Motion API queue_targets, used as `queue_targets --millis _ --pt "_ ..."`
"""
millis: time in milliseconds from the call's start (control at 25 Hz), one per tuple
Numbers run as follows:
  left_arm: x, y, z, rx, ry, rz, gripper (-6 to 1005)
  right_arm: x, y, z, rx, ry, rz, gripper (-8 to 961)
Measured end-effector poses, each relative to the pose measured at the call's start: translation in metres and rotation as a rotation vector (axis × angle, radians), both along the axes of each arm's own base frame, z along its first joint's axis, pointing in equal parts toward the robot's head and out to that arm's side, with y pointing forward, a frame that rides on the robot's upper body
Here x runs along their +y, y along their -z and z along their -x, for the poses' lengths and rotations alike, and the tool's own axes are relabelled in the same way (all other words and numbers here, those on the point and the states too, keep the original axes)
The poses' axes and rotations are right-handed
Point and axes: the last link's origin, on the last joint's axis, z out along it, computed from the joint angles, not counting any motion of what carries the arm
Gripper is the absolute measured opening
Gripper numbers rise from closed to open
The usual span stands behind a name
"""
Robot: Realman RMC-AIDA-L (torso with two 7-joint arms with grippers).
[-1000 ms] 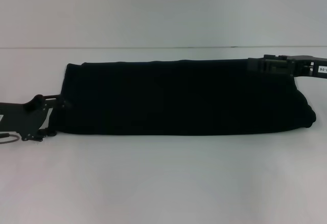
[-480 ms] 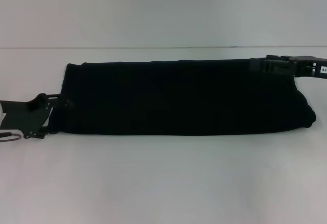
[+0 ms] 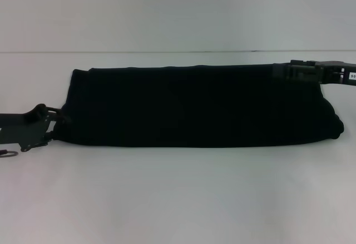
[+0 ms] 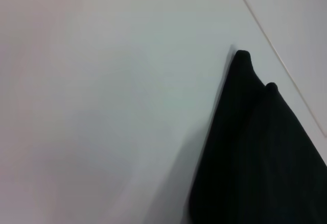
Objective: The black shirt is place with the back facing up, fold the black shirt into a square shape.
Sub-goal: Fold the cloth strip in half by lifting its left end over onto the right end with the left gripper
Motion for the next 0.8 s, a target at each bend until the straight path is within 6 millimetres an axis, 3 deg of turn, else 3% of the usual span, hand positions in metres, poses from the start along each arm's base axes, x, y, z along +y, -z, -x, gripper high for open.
queue_targets --millis 200,640,800 --pt "-0.001 0.002 0.000 0.003 0.001 0.002 515 0.000 0.001 0.000 -0.001 -0.002 0.001 915" --pt "-0.003 0.002 0.003 0.044 0.067 0.011 49 0.001 0.009 0.004 0.003 -0.001 -0.004 915" --pt "-0.009 -0.007 0.009 0.084 0.127 -0.004 27 0.004 0.020 0.011 0.012 -0.001 -0.004 915"
